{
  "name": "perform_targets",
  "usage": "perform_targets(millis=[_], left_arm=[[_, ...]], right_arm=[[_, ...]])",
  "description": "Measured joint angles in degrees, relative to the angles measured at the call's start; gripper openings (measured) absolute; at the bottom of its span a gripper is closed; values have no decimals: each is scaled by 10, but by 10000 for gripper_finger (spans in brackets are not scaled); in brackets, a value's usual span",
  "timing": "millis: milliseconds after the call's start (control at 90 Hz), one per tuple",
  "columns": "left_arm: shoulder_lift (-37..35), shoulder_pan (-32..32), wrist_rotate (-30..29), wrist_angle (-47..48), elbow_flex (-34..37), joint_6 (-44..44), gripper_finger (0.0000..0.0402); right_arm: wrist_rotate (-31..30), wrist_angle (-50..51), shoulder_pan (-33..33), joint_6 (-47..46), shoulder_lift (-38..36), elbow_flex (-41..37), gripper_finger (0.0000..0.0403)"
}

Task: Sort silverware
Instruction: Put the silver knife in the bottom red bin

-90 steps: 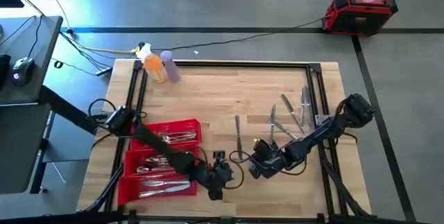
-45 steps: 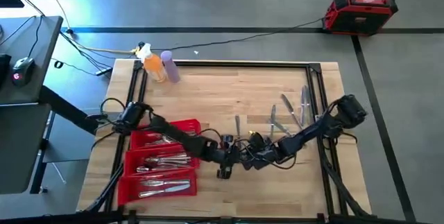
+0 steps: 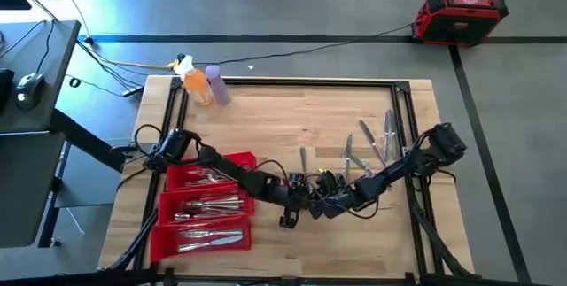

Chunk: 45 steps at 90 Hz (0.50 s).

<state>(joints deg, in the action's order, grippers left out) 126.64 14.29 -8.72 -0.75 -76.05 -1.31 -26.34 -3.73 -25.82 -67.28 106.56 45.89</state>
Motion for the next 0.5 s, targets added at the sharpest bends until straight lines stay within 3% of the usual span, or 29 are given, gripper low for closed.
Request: perform_targets(millis=[256,500], left_arm=[[-20,8,-2,37,-2,3,0],[-75,23,-136,119,1,-3,0]], right_arm=[[-6,1,-3,-4,-2,3,142],[28,-33,5,-21,-18,8,144]])
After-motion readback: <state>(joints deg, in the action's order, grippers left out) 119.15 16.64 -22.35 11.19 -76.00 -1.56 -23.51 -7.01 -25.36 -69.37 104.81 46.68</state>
